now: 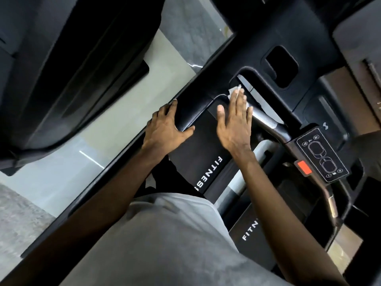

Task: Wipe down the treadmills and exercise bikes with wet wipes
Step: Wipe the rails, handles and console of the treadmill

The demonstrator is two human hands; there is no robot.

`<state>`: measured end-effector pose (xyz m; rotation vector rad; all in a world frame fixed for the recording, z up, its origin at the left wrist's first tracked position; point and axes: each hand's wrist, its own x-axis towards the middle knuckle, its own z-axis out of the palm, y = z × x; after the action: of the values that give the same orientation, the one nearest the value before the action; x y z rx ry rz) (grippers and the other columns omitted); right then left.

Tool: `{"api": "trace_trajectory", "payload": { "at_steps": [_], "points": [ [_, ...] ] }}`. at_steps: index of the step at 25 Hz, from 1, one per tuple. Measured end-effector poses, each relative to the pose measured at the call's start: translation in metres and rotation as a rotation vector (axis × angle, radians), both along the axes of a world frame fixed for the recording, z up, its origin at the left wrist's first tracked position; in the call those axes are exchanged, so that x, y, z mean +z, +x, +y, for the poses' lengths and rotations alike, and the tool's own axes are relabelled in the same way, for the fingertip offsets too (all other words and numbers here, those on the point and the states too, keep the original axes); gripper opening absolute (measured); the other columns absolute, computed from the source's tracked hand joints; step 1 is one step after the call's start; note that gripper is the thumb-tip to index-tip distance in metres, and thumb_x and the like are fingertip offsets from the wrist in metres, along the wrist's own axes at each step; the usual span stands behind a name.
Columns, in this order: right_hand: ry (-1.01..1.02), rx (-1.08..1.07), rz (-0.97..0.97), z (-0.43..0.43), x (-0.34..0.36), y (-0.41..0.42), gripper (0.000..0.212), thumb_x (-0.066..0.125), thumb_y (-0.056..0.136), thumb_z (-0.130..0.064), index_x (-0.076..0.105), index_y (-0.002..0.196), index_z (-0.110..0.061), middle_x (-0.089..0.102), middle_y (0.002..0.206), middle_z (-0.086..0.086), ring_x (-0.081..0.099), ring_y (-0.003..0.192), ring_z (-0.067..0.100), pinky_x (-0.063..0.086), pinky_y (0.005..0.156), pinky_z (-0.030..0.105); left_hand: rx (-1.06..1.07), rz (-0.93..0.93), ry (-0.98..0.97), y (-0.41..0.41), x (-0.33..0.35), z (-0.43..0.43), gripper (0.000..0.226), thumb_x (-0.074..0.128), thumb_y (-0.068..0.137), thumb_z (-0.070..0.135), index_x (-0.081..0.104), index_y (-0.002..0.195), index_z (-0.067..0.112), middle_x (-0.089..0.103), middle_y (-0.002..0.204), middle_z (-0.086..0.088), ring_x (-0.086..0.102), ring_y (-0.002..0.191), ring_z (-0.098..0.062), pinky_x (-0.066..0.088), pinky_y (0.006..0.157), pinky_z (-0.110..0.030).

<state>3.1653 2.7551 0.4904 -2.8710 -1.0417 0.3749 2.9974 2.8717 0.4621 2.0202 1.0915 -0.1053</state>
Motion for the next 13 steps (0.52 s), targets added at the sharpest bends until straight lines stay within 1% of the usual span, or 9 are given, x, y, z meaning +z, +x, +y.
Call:
{"api": "trace_trajectory", "payload": {
  "at_steps": [2, 4, 5, 7, 9, 10, 12, 13],
  "points": [
    [0.030, 0.108, 0.064, 0.009, 0.001, -0.007, 0.075, 0.014, 0.102, -0.058, 0.001, 0.161, -0.013, -0.003, 0.169, 0.004, -0.004, 0.155, 0.019, -0.003, 0.126, 0.042, -0.004, -0.001, 0.012, 0.000, 0.002, -0.001, 0.099, 0.065, 0.079, 0.066, 0.020, 0.159, 0.028, 0.038, 0.155, -0.004, 0.040, 0.138, -0.031, 0.039, 0.109, -0.049],
    [0.030, 0.233, 0.080, 0.024, 0.000, -0.013, 0.074, 0.014, 0.103, -0.057, 0.001, 0.161, -0.013, -0.004, 0.169, 0.003, -0.005, 0.155, 0.017, -0.005, 0.126, 0.039, -0.011, 0.000, 0.013, -0.001, 0.003, -0.002, 0.098, 0.064, 0.081, 0.066, 0.019, 0.159, 0.028, 0.038, 0.155, -0.006, 0.040, 0.138, -0.032, 0.039, 0.110, -0.048],
    [0.019, 0.245, 0.065, 0.027, 0.001, -0.007, 0.073, 0.013, 0.103, -0.057, 0.001, 0.161, -0.014, -0.003, 0.169, 0.002, -0.004, 0.155, 0.016, -0.005, 0.126, 0.039, -0.014, 0.002, 0.010, -0.001, 0.004, -0.002, 0.097, 0.064, 0.081, 0.066, 0.019, 0.159, 0.028, 0.038, 0.156, -0.006, 0.040, 0.138, -0.032, 0.039, 0.110, -0.048],
    [-0.018, 0.180, 0.028, 0.025, 0.001, 0.010, 0.073, 0.012, 0.103, -0.058, 0.001, 0.161, -0.015, -0.001, 0.169, 0.003, -0.001, 0.155, 0.017, -0.002, 0.126, 0.041, -0.003, -0.002, -0.001, -0.001, 0.004, -0.001, 0.097, 0.064, 0.080, 0.066, 0.020, 0.159, 0.029, 0.039, 0.154, -0.005, 0.041, 0.138, -0.031, 0.040, 0.111, -0.049],
    [-0.016, 0.139, 0.044, 0.023, 0.002, 0.018, 0.077, 0.014, 0.103, -0.059, -0.001, 0.161, -0.011, -0.004, 0.169, 0.006, -0.002, 0.155, 0.020, -0.003, 0.126, 0.043, 0.019, -0.010, 0.002, 0.001, 0.005, -0.001, 0.096, 0.066, 0.079, 0.065, 0.023, 0.158, 0.030, 0.041, 0.153, -0.005, 0.042, 0.137, -0.030, 0.041, 0.110, -0.049],
    [-0.010, 0.192, 0.068, 0.024, 0.000, 0.014, 0.078, 0.014, 0.102, -0.060, -0.001, 0.160, -0.010, -0.006, 0.168, 0.007, -0.004, 0.155, 0.021, -0.003, 0.126, 0.042, 0.026, -0.013, 0.007, 0.002, 0.006, -0.001, 0.096, 0.066, 0.079, 0.065, 0.024, 0.158, 0.031, 0.042, 0.153, -0.004, 0.043, 0.137, -0.029, 0.042, 0.109, -0.049],
    [-0.016, 0.345, 0.054, 0.024, -0.003, -0.002, 0.079, 0.014, 0.102, -0.061, -0.001, 0.160, -0.009, -0.007, 0.168, 0.006, -0.007, 0.155, 0.019, -0.003, 0.126, 0.041, 0.029, -0.020, 0.000, 0.002, 0.008, -0.001, 0.095, 0.067, 0.079, 0.064, 0.024, 0.158, 0.032, 0.042, 0.154, -0.003, 0.043, 0.138, -0.028, 0.043, 0.109, -0.048],
    [-0.017, 0.363, 0.043, 0.024, -0.004, -0.002, 0.078, 0.014, 0.102, -0.061, -0.001, 0.161, -0.011, -0.006, 0.168, 0.004, -0.006, 0.155, 0.018, -0.003, 0.126, 0.041, 0.032, -0.021, -0.011, 0.001, 0.008, 0.000, 0.095, 0.067, 0.079, 0.064, 0.024, 0.158, 0.033, 0.041, 0.154, -0.003, 0.043, 0.138, -0.027, 0.043, 0.110, -0.046]
  ]
}}
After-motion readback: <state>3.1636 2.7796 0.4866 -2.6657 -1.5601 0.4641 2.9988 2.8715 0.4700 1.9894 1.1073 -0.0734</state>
